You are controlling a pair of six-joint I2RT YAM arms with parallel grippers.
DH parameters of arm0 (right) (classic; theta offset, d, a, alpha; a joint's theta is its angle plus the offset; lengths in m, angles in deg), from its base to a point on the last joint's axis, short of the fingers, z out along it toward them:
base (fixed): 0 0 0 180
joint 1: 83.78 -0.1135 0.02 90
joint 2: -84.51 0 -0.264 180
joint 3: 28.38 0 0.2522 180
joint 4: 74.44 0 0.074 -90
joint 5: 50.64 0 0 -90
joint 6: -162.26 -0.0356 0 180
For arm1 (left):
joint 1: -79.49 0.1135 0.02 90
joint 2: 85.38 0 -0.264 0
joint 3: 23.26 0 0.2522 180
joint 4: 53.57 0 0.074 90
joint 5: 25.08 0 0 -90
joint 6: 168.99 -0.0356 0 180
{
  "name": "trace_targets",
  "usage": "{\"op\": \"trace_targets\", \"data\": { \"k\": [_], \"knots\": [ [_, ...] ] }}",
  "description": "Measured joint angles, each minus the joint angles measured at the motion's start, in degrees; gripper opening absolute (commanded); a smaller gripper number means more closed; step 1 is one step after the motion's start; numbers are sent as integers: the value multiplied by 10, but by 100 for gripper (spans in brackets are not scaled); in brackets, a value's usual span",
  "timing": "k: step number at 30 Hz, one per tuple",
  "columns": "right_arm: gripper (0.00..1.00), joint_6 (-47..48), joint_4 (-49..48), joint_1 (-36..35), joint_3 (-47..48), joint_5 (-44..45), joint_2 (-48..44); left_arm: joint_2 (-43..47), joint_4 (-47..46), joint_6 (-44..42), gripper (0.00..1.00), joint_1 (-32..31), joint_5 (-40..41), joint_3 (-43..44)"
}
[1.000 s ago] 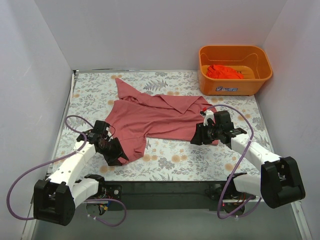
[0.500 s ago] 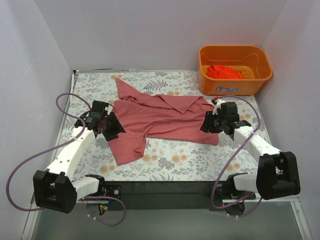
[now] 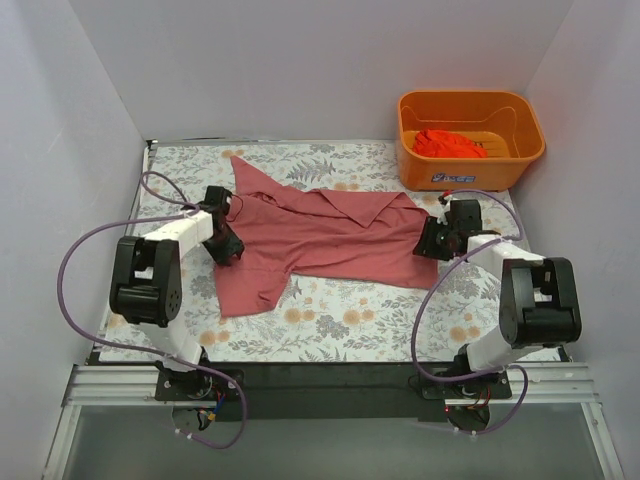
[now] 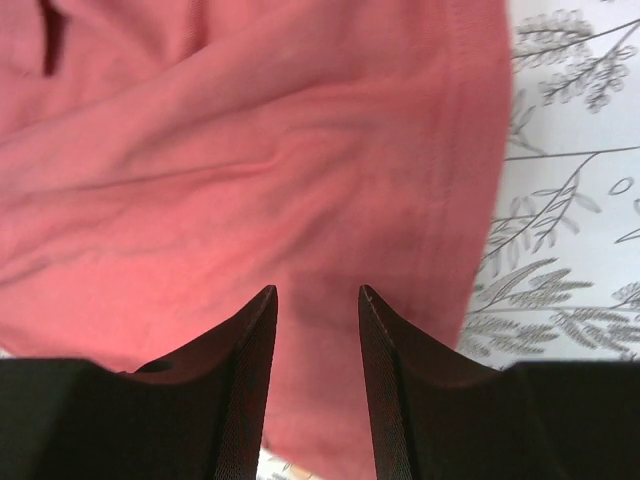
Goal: Fold and stack the t-shirts
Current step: Flatten the tshirt out
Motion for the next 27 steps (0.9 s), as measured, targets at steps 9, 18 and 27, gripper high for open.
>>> {"op": "trace_targets", "data": {
  "k": [9, 18, 27],
  "knots": [
    [45, -26, -46, 61, 63, -28, 98, -92, -4, -7, 37, 31, 0, 113],
    [52, -29, -43, 75, 83, -41, 88, -85, -9, -19, 61, 33, -8, 134],
    [61, 4, -16, -66, 21, -47, -71, 92, 34, -45, 70, -48, -10, 40]
  ]
}}
